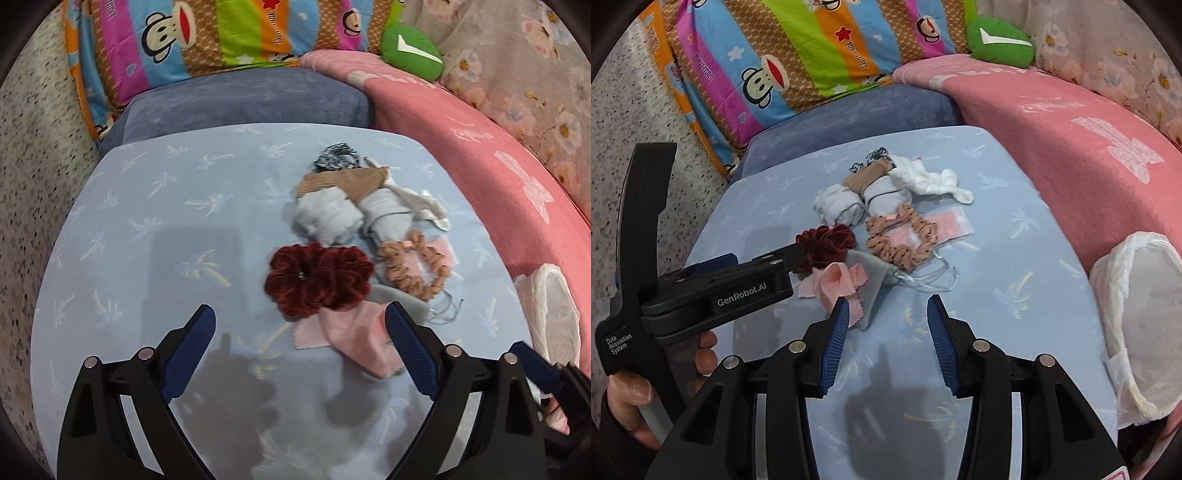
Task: Collect trash
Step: 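Grasp the dark red scrunchie with the left tool while the right tool grasps the pink cloth, then carry scrunchie and pink cloth to the wastebasket and open both tools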
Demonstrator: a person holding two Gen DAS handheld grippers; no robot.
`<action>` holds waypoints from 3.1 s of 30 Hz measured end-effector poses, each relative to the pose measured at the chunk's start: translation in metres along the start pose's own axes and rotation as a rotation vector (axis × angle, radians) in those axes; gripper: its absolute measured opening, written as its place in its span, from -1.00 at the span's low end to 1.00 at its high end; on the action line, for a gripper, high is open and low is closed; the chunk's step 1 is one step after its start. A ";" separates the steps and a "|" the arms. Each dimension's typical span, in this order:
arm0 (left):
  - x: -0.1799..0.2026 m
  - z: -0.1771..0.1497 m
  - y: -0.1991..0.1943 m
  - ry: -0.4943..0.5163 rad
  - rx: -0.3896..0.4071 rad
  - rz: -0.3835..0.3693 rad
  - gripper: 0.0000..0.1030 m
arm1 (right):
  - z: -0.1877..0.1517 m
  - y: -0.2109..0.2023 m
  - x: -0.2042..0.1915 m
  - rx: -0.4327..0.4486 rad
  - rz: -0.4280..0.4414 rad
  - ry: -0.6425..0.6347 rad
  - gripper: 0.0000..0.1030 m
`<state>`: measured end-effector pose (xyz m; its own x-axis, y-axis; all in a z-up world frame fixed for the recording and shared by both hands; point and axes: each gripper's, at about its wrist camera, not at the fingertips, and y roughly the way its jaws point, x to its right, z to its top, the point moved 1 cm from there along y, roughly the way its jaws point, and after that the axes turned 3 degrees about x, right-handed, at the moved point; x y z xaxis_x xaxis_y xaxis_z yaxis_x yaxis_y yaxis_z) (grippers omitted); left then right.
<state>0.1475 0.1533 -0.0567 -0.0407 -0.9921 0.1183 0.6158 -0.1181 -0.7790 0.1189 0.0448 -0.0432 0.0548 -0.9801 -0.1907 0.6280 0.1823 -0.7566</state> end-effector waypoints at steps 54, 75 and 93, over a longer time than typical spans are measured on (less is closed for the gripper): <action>0.078 0.041 -0.048 0.087 0.098 -0.210 -0.75 | 0.046 -0.078 0.042 0.233 0.055 0.117 -0.95; 0.266 0.031 -0.079 0.358 0.121 -0.413 -0.75 | 0.022 -0.188 0.232 0.400 -0.197 0.335 -0.95; 0.336 0.007 -0.074 0.474 0.070 -0.453 -0.67 | 0.002 -0.200 0.296 0.396 -0.276 0.415 -0.88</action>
<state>0.0939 -0.1714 0.0446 -0.6402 -0.7573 0.1289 0.5050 -0.5414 -0.6722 0.0117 -0.2817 0.0529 -0.4057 -0.8604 -0.3084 0.8198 -0.1933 -0.5391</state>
